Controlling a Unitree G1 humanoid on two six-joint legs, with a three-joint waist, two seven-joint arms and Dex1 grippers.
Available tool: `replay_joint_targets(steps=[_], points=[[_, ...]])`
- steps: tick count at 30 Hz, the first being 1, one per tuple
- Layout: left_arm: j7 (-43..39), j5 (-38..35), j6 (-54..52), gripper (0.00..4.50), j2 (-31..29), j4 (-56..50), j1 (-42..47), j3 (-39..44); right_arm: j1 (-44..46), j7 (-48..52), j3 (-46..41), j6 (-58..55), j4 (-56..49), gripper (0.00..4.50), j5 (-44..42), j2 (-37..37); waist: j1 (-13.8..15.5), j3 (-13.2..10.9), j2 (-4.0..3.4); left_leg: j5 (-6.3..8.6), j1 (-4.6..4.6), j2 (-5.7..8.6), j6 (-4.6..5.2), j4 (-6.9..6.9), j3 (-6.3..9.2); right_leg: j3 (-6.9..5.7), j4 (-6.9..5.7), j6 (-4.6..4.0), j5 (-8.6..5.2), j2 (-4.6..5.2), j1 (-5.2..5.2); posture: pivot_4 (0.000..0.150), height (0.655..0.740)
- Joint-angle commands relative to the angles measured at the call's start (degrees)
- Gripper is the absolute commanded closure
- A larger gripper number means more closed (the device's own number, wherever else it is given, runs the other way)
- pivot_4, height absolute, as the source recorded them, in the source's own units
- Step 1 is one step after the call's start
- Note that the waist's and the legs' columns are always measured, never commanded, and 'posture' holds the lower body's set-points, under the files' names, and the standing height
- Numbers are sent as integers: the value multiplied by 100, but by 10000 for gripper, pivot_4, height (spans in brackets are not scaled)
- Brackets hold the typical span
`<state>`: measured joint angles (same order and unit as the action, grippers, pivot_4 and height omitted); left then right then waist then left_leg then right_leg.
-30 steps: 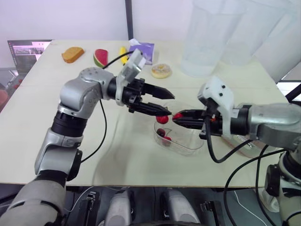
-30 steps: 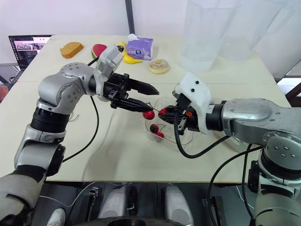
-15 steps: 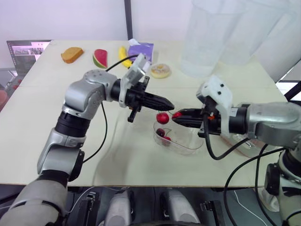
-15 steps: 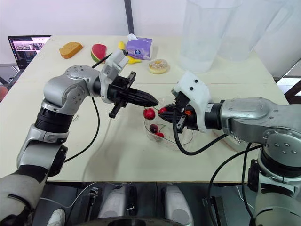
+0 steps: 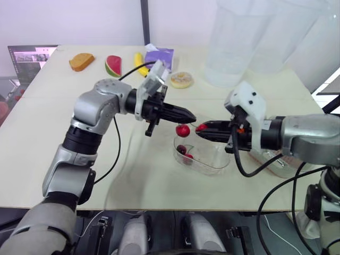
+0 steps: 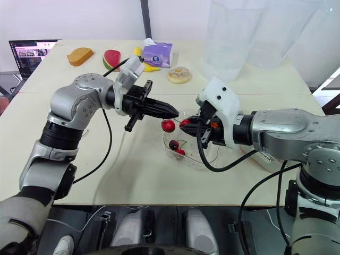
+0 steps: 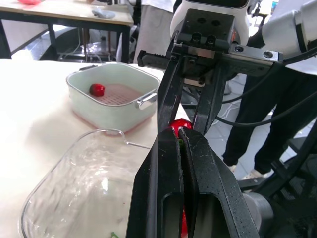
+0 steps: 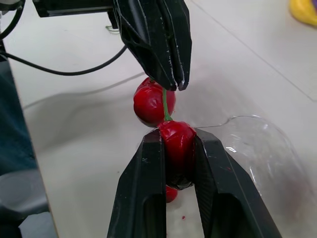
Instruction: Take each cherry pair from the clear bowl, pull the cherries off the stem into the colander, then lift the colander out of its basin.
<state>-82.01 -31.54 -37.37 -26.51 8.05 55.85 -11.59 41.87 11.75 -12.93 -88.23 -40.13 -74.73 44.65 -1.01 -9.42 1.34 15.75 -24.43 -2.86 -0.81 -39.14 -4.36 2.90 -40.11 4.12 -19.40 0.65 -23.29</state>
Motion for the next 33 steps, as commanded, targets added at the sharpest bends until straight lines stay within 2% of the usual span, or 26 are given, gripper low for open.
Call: replay_joint_targets(steps=[1, 5, 19, 23, 28, 29, 33], points=[[51, -104, -44, 45000, 7, -104, 114, 177, -42, -163, -8, 256, -57, 18809, -114, 130, 0, 0, 0, 0, 0, 0, 0, 0, 0, 0, 0, 0, 0, 0, 0, 1500, 7400], [123, -146, -90, 45000, 5, -111, 138, 242, -201, -286, 69, 424, -44, 195, -229, 272, 1, 0, 0, 0, 0, 0, 0, 0, 0, 0, 0, 0, 0, 0, 0, 1500, 7400], [173, -145, -164, 45000, 12, -307, 46, 210, -120, -687, 487, 1009, 194, 195, -601, 516, 2, 0, 0, 0, -1, 0, 0, 0, 0, 0, 1, 0, 0, 0, 0, 1500, 7400], [181, -151, -175, 45000, -1, -329, 42, 208, -133, -791, 555, 1126, 213, 12819, -726, 610, 2, 0, 0, 0, -1, 0, 0, 0, 0, 0, 1, 0, 0, 0, 0, 1500, 7400], [197, -148, -181, 45000, -5, -322, 53, 199, -156, -923, 642, 1270, 223, 37238, -905, 744, 2, 0, 0, 0, -1, 0, 0, 0, 0, 0, 2, 0, 0, 0, 0, 1500, 7400], [202, -142, -174, 45000, -1, -315, 59, 197, -164, -943, 659, 1296, 225, 40839, -938, 777, 2, 0, 0, 0, -1, 0, 0, 0, 0, 0, 2, 0, 0, 0, 0, 1500, 7400], [243, -113, -134, 45000, 23, -271, 97, 207, -287, -973, 718, 1390, 184, 40839, -1041, 938, 2, 0, 0, 0, -1, -1, 0, 0, 0, 0, 2, 0, 0, 0, 0, 1500, 7400]])
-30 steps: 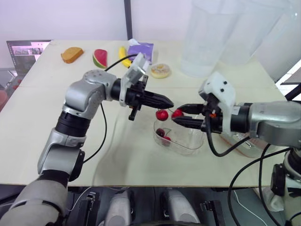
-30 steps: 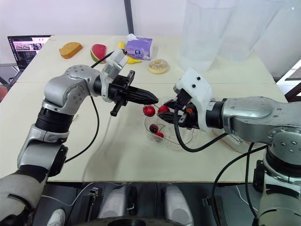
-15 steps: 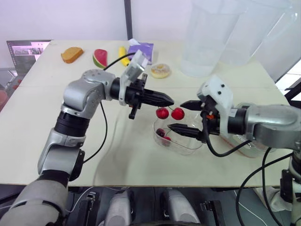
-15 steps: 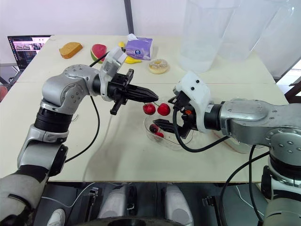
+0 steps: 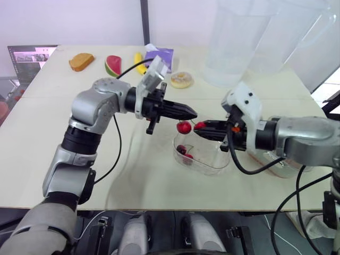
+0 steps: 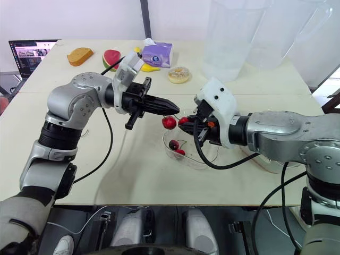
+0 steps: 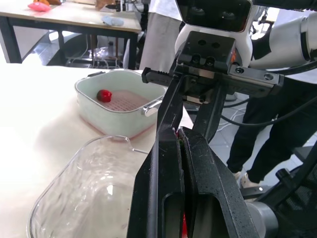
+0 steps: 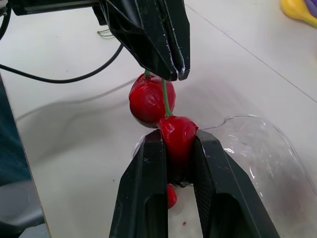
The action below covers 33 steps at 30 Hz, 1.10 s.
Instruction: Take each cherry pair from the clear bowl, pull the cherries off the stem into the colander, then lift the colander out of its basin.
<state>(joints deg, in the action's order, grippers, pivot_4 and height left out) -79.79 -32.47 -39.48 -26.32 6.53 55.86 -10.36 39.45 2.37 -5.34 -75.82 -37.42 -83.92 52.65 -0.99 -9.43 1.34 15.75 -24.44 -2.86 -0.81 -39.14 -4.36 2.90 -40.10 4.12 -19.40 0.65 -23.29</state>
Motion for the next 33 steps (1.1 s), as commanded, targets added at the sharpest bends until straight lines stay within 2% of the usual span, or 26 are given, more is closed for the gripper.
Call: replay_joint_targets(steps=[1, 9, 15, 19, 21, 25, 28, 31, 33], points=[[31, -16, 83, 45000, 9, -105, 108, 93, -135, -32, -28, 170, -114, 40839, -109, 188, 1, 0, 0, 0, 0, 0, 0, 0, 0, 0, 0, 0, 0, 0, 0, 1500, 7400], [176, -44, 20, 45000, -71, -51, 120, 289, -1370, 15, -339, 632, -230, 40839, 72, 446, 12, -1, 2, 0, -3, 1, 1, -1, 0, 0, 5, 1, 0, 0, 2, 1500, 7400], [285, -131, -132, 45000, -199, -137, 42, 454, -1755, 8, -617, 915, -344, 40839, -36, 604, 1, -1, 1, 0, -1, -2, 0, 0, 1, 0, 3, 1, 0, -4, 1, 1500, 7400], [356, -169, -166, 45000, -206, -160, 32, 469, -1819, -123, -1226, 1138, -15, 40839, -229, 824, 9, -1, 1, 0, -2, -1, 0, 0, 0, 0, 3, 1, 0, -2, 1, 1500, 7400], [387, -194, -174, 45000, -206, -175, 23, 486, -2175, 2, -1778, 1026, 219, 40839, 101, 1132, 36, -1, 1, 0, -3, 1, 0, -1, 0, -1, 4, 1, 0, -1, 2, 1500, 7400], [460, -304, -261, 45000, -199, -237, 10, 566, -3275, 303, -2759, 962, 619, 40839, 1340, 1487, 56, -1, 2, 2, -3, 4, 4, -1, 0, -2, 16, 2, -1, 1, 12, 1500, 7400], [488, -323, -262, 45000, -191, -288, -35, 561, -3983, 513, -3159, 1043, 696, 40839, 1926, 1311, 31, -1, 1, 0, 0, 3, -1, 0, 1, -1, 14, 3, 0, -3, 12, 1500, 7400], [501, -321, -248, 45000, -177, -323, -76, 550, -4278, 566, -3268, 1071, 774, 40839, 2268, 1093, -12, 0, -1, -4, 7, -2, -7, 3, 1, 3, 8, 3, 0, -11, 11, 1500, 7400], [494, -326, -247, 45000, -174, -330, -81, 550, -4417, 596, -3278, 1065, 822, 32824, 2521, 1004, -11, 1, -5, -5, 9, -2, -9, 3, 0, 4, 4, 3, 0, -12, 12, 1500, 7400]])
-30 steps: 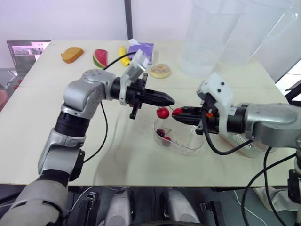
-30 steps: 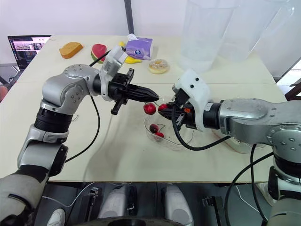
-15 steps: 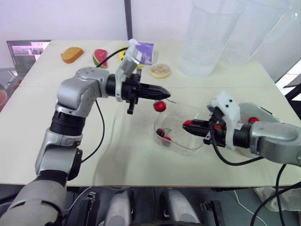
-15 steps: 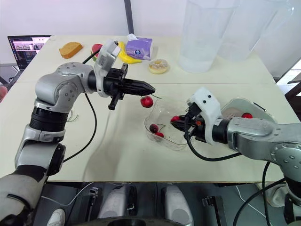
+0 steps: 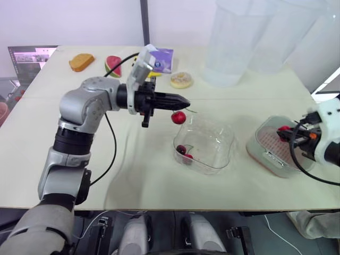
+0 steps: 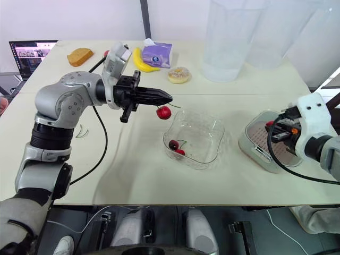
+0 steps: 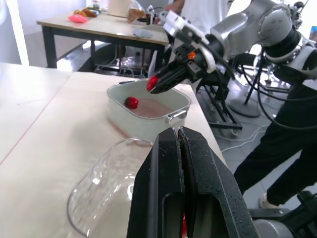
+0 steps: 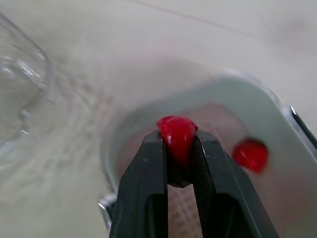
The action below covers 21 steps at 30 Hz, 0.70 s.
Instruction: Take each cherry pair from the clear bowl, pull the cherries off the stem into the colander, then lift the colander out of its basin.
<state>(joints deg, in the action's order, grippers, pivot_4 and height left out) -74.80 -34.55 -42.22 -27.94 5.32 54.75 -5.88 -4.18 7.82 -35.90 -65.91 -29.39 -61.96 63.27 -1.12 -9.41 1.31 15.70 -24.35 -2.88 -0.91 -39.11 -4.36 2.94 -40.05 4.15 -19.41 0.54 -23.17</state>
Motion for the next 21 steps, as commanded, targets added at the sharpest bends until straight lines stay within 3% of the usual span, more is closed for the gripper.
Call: replay_joint_targets(steps=[1, 7, 13, 18, 21], points=[[-4, -115, 31, 45000, -3, -204, 31, 97, -82, 69, -230, 63, 47, 30461, 392, -117, 8, 0, -1, 0, 0, 0, 0, 0, 0, 0, 0, 0, 0, 0, 0, 1500, 7400], [-33, -91, 89, 45000, 21, -139, 65, 87, 426, 361, -502, -7, -205, 1872, -7, -199, 21, -2, -4, 0, -1, 4, 0, 0, -2, 1, 1, 1, -1, 2, 0, 1500, 7400], [-117, -81, 127, 45000, 60, -95, 135, 58, 1775, 87, 453, -56, -669, 446, -1391, -249, 10, -2, -4, 0, 0, 1, 1, 1, 1, 0, 0, 1, 0, -1, 0, 1500, 7400], [-232, -96, 121, 45000, 154, -112, 181, -8, 3416, -702, 2616, -89, -700, 446, -1822, -1397, -7, -4, -1, 1, 0, 2, 2, -2, -1, 2, 0, 0, 0, 2, -1, 1500, 7400], [-276, -72, 134, 45000, 183, -122, 193, -27, 3919, -993, 3168, -187, -518, 446, -1848, -1839, 36, -4, -2, 1, -9, 2, 3, -2, 0, 1, -3, -1, 0, 3, -13, 1500, 7400]])
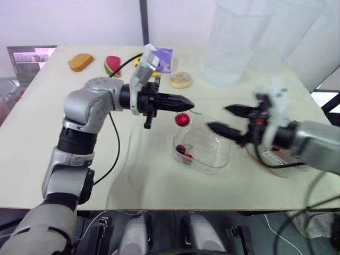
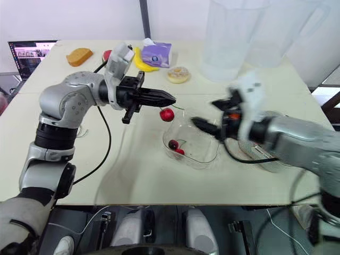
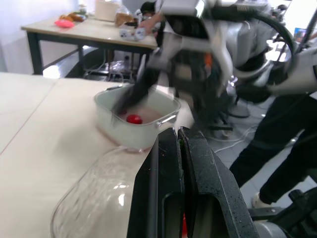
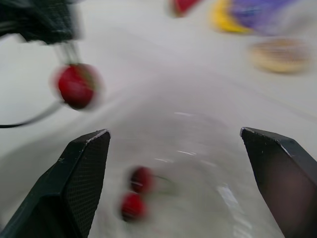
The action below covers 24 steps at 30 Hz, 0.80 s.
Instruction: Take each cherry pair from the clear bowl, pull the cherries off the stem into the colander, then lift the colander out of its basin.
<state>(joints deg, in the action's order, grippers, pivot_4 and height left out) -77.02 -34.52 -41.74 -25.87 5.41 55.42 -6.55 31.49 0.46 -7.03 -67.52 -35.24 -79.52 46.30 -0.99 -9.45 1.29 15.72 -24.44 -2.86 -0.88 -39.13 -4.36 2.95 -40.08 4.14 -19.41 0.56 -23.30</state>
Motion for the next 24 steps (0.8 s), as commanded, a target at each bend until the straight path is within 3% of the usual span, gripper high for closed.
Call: replay_joint_targets(steps=[1, 12, 15, 19, 21, 24], points=[[-61, -62, 96, 45000, -17, -123, 135, 36, 468, -286, 392, -43, 104, 446, -121, -220, 41, 0, 0, 0, -5, 1, 1, 0, 1, -2, 1, 0, 0, 2, -3, 1500, 7400], [8, -54, 118, 45000, 8, -181, 106, 44, 969, -502, 733, -6, 469, 446, -391, -575, 9, 0, 0, 4, -7, 1, 8, -4, -3, -5, 2, 1, 1, 11, -2, 1500, 7400], [21, -43, 126, 45000, -1, -170, 102, 48, 944, -534, 739, 9, 476, 9203, -412, -570, 1, 0, 0, 4, -7, 1, 8, -4, -3, -5, 2, 1, 1, 11, -3, 1500, 7400], [31, -43, 116, 45000, -2, -170, 100, 45, 926, -564, 734, 18, 485, 30778, -404, -565, 3, 0, 0, 4, -7, 0, 8, -4, -3, -5, 2, 1, 1, 12, -3, 1500, 7400], [37, -38, 119, 45000, -1, -165, 100, 44, 924, -572, 729, 19, 486, 38958, -405, -559, 3, 0, 0, 4, -7, 0, 8, -4, -3, -5, 2, 1, 1, 12, -3, 1500, 7400], [36, -35, 118, 45000, -1, -156, 101, 39, 925, -575, 713, 22, 473, 40055, -425, -541, 3, 0, 0, 4, -7, 0, 8, -4, -3, -5, 2, 1, 1, 12, -3, 1500, 7400]])
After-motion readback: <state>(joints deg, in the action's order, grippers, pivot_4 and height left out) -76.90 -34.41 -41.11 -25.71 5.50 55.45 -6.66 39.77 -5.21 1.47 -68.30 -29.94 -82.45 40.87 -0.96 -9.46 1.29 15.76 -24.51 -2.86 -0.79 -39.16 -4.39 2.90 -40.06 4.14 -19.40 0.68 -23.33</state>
